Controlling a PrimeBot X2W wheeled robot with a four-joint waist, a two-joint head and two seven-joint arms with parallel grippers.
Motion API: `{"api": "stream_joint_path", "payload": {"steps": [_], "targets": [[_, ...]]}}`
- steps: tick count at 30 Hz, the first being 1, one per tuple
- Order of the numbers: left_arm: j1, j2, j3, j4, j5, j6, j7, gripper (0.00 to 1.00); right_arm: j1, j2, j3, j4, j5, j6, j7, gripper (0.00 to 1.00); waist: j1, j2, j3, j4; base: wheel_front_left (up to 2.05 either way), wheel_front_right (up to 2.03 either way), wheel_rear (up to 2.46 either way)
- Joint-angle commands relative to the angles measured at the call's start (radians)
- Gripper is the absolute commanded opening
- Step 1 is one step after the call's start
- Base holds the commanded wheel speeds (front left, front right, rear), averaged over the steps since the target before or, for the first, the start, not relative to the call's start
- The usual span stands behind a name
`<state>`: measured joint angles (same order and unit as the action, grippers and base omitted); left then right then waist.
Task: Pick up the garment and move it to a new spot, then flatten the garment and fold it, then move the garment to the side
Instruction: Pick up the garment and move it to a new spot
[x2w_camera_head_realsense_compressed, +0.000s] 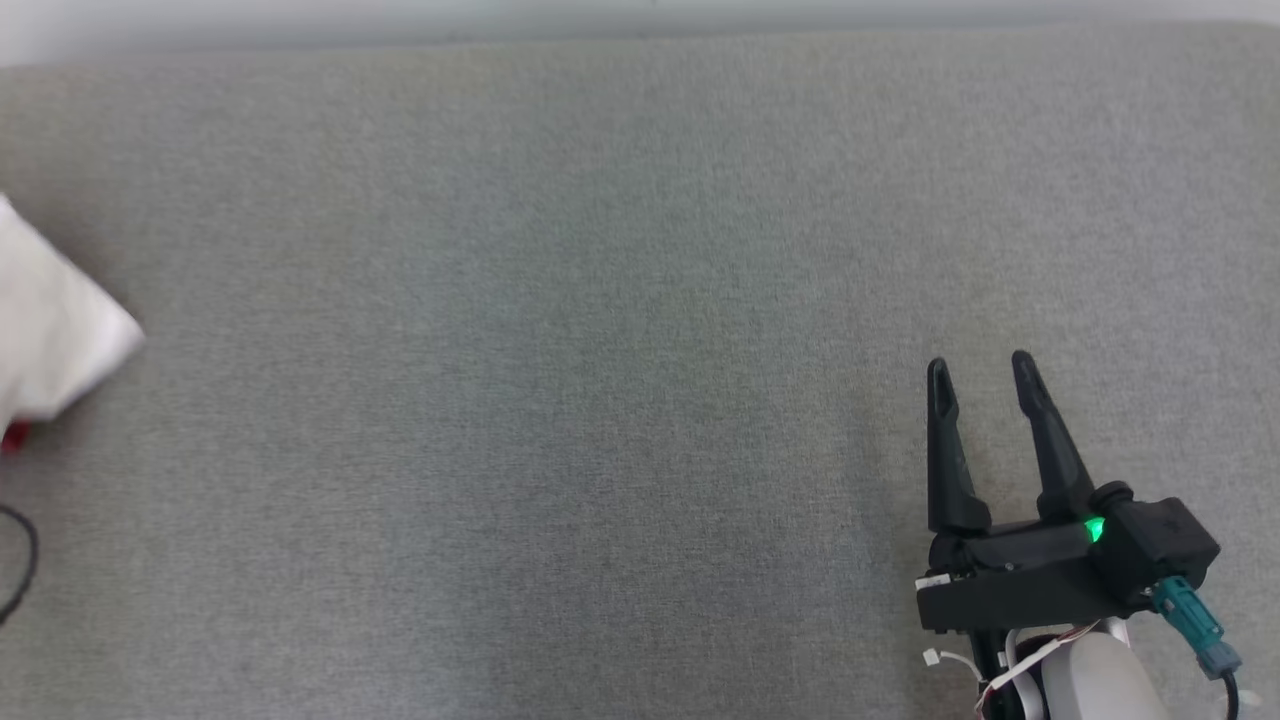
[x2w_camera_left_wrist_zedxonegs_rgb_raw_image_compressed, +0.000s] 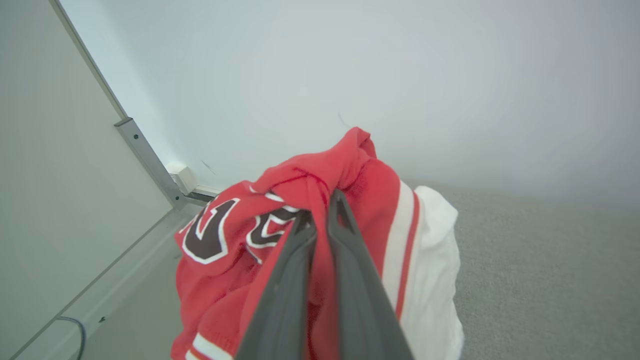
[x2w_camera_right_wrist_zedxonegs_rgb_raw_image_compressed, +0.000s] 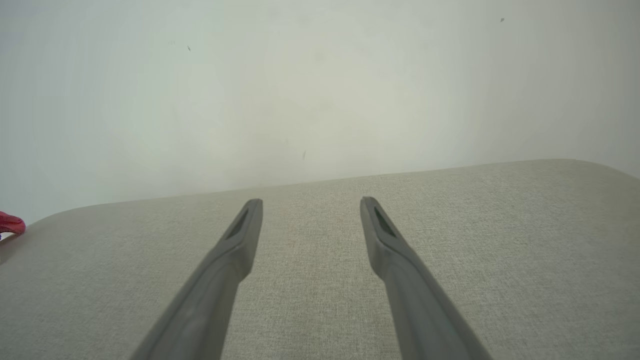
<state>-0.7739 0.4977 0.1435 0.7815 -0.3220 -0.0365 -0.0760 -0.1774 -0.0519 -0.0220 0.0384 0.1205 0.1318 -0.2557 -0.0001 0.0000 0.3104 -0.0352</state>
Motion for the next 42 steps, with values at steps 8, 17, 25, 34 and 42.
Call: {"api": "stream_joint_path", "payload": {"steps": [8, 17, 25, 34, 42], "targets": [[-0.071, 0.027, -0.048, -0.192, 0.035, -0.025, -0.043, 0.0, 0.022, 0.003, 0.014, 0.048, 0.039, -0.002, -0.01, 1.0, 0.0001, 0.0, -0.086, 0.013, 0.0, 0.0, 0.0], [-0.151, -0.006, -0.143, -0.485, 0.052, -0.041, 0.055, 0.0, 0.036, 0.003, 0.024, 0.068, 0.092, -0.002, -0.011, 1.0, 0.0001, 0.0, -0.134, -0.07, 0.0, 0.0, 0.0], [-0.193, -0.122, -0.261, -0.668, 0.043, -0.036, 0.148, 0.0, 0.045, 0.003, 0.026, 0.081, 0.12, -0.002, -0.009, 1.0, 0.0001, 0.0, -0.151, -0.177, 0.0, 0.0, 0.0], [-0.102, -0.267, -0.389, -0.688, 0.029, -0.018, 0.155, 0.0, 0.053, 0.003, 0.03, 0.078, 0.134, -0.002, -0.009, 1.0, 0.0001, 0.0, -0.134, -0.266, 0.0, 0.0, 0.0], [0.103, -0.334, -0.435, -0.592, 0.001, 0.016, 0.091, 0.0, 0.043, 0.003, 0.037, 0.084, 0.13, -0.002, -0.009, 1.0, 0.0001, 0.0, -0.116, -0.305, 0.0, 0.0, 0.0]]}}
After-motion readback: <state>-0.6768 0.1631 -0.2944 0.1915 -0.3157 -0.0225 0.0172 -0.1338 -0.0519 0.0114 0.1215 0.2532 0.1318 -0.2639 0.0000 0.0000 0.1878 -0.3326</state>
